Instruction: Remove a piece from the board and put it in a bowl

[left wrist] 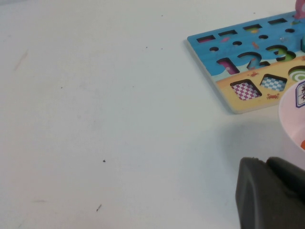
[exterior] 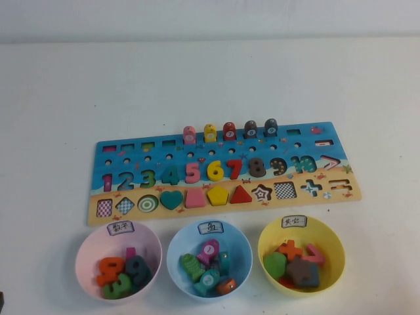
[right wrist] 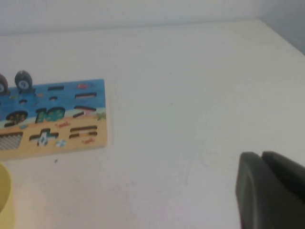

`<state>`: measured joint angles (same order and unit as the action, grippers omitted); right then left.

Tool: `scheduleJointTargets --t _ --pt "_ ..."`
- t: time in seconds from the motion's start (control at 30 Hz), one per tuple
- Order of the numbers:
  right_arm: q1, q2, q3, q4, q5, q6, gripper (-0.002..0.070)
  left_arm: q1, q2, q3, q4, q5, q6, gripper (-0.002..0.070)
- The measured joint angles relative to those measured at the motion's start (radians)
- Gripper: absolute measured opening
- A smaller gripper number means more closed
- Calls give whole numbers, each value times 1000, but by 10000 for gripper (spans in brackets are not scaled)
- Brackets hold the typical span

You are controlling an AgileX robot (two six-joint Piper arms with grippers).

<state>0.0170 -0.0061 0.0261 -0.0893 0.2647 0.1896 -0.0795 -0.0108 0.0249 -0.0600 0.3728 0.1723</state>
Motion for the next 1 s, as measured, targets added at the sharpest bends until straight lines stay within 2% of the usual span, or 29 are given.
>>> scheduleJointTargets --t 0.43,0.67,1.0 --pt "26 -2 0 -1 87 -7 -17 0 0 0 0 0 0 -3" --pt "26 -2 0 138 98 -206 -17 0 0 0 0 0 0 -3" --pt "26 -2 0 181 100 -232 -17 0 0 0 0 0 0 -3"
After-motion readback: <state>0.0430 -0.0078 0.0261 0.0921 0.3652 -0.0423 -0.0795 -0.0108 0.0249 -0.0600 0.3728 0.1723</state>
